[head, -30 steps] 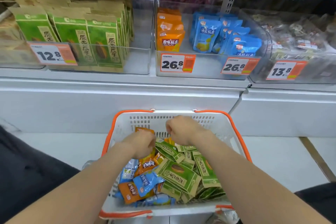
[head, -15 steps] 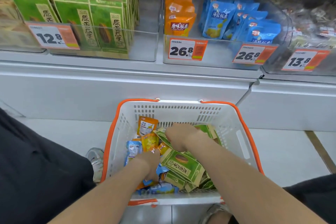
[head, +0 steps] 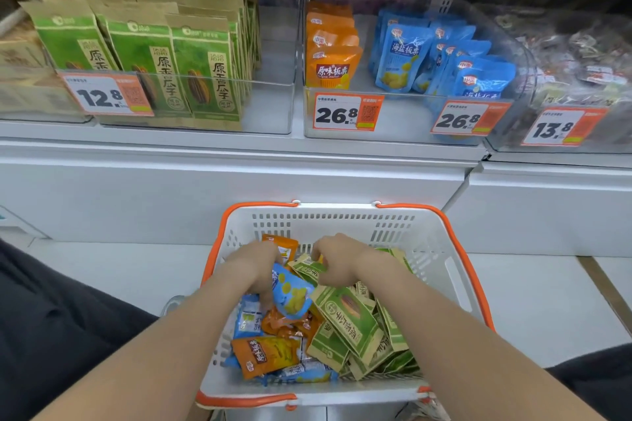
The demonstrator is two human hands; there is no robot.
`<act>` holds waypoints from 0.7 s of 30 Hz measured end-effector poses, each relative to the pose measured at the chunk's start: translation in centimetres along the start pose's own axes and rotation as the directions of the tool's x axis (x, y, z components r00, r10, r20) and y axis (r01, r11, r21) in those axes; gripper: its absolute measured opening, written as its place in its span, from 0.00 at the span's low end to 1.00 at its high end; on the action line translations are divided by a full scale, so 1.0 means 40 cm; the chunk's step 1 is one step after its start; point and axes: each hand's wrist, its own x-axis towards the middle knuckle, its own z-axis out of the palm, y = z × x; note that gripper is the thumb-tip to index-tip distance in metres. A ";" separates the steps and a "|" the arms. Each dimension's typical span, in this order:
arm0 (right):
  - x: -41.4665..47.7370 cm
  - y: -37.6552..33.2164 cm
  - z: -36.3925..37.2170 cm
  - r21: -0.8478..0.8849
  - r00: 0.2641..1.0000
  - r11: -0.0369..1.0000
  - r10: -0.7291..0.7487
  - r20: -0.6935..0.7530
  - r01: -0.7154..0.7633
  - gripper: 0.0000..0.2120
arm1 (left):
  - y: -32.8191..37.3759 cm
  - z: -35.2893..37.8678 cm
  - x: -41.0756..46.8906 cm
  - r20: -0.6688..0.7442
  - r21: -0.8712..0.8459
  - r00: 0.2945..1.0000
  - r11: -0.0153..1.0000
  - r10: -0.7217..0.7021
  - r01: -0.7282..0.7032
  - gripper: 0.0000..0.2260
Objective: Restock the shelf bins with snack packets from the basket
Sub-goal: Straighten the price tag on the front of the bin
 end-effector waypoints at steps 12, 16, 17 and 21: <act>-0.051 0.047 -0.118 0.733 0.891 0.631 0.141 -0.432 0.255 0.23 | 0.056 -0.105 -0.032 -0.317 -0.896 0.946 0.304 0.068 -0.322 0.12; -0.091 0.038 -0.179 0.775 0.821 0.499 0.195 -0.536 0.387 0.23 | 0.121 -0.157 -0.043 -0.459 -0.870 0.888 0.190 0.021 -0.454 0.11; -0.100 0.035 -0.195 0.765 0.807 0.491 0.188 -0.560 0.416 0.24 | 0.135 -0.169 -0.046 -0.505 -0.850 0.863 0.179 -0.012 -0.495 0.11; -0.143 0.032 -0.281 0.665 0.746 0.557 0.117 -0.656 0.498 0.25 | 0.182 -0.224 -0.066 -0.706 -0.697 0.705 0.244 -0.070 -0.674 0.14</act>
